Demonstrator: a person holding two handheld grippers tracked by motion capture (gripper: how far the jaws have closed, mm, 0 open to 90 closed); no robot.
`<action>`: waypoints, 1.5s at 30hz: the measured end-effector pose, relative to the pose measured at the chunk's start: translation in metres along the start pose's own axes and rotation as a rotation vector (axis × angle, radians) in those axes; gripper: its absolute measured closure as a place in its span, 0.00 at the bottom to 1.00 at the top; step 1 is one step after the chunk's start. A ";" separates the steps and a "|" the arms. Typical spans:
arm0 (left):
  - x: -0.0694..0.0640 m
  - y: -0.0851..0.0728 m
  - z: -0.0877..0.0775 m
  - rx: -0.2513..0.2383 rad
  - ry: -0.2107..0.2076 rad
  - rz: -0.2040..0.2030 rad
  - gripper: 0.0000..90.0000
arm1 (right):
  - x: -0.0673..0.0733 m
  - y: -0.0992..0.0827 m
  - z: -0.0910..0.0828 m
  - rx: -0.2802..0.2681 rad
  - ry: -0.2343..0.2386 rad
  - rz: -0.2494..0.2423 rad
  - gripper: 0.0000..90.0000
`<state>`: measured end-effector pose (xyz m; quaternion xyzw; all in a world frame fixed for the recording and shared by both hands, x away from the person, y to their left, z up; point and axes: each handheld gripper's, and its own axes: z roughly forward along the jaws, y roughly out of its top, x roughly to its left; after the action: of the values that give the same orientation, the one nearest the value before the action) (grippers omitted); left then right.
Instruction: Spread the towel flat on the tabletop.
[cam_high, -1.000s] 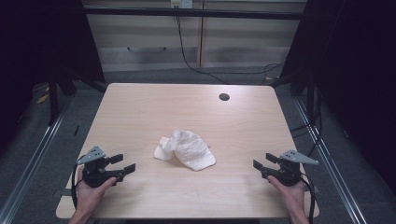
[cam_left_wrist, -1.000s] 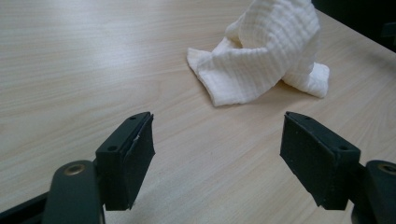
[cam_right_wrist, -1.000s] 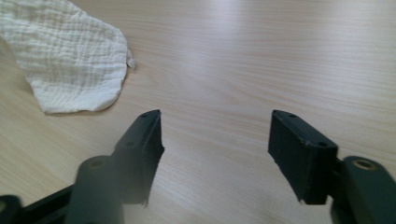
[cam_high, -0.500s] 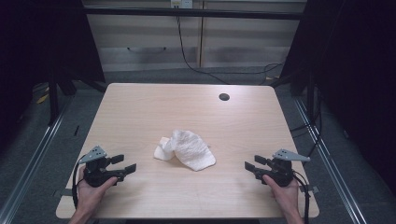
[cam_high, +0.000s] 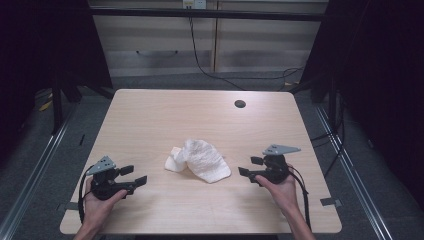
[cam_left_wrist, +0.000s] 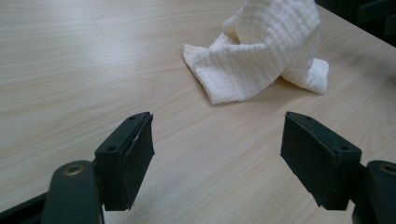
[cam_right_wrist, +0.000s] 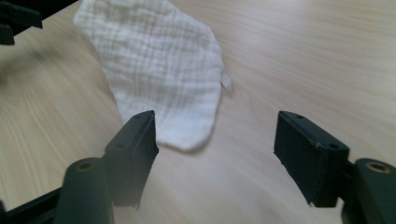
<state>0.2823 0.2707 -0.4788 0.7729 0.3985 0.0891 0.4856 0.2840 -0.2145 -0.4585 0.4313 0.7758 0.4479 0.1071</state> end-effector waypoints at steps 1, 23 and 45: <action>0.000 0.000 0.000 0.000 0.002 0.001 0.28 | 0.001 0.008 0.007 0.001 0.024 -0.001 0.28; -0.002 0.001 0.000 0.001 0.003 0.022 0.28 | 0.049 0.103 0.101 0.088 0.160 -0.118 0.17; -0.002 0.000 0.001 0.011 0.001 0.024 0.27 | 0.037 0.049 0.153 0.228 0.183 -0.096 0.70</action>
<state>0.2816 0.2682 -0.4787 0.7803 0.3899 0.0932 0.4799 0.3739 -0.0834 -0.5000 0.3605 0.8479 0.3887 0.0074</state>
